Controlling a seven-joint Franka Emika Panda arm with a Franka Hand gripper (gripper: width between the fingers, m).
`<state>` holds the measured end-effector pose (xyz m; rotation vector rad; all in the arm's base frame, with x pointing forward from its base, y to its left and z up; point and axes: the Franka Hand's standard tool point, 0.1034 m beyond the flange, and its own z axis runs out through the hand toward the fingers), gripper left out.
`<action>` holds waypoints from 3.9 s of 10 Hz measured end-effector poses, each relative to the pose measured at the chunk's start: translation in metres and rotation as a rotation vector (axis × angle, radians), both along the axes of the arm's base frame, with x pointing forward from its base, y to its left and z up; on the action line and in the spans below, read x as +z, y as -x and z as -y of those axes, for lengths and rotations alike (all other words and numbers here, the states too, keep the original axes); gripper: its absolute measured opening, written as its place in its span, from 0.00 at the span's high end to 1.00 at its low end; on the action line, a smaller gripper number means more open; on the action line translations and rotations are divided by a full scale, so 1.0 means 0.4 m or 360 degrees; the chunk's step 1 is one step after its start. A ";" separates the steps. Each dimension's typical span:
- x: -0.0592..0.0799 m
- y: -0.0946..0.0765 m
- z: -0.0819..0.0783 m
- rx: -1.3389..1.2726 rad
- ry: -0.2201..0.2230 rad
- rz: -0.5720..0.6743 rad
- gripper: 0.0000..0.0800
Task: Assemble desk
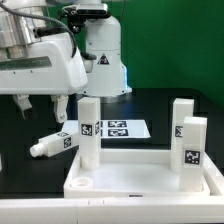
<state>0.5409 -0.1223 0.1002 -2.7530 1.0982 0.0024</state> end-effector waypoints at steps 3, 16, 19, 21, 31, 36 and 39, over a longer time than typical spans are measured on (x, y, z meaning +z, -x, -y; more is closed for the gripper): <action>-0.043 0.101 0.062 -0.0077 -0.0026 -0.0109 0.19; -0.121 0.213 0.074 0.0195 0.0126 -0.0057 0.19; -0.189 0.273 0.069 0.0193 0.0205 -0.0106 0.19; -0.208 0.279 0.050 0.0211 0.0198 -0.0130 0.19; -0.202 0.271 0.045 0.0392 0.0226 -0.0144 0.64; -0.181 0.264 0.072 0.1101 0.0340 -0.0061 0.64; -0.139 0.278 -0.005 0.1828 0.0497 0.0100 0.64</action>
Offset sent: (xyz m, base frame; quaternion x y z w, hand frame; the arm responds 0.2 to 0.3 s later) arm -0.0538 -0.0025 -0.0299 -0.0143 0.0570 0.0058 0.9983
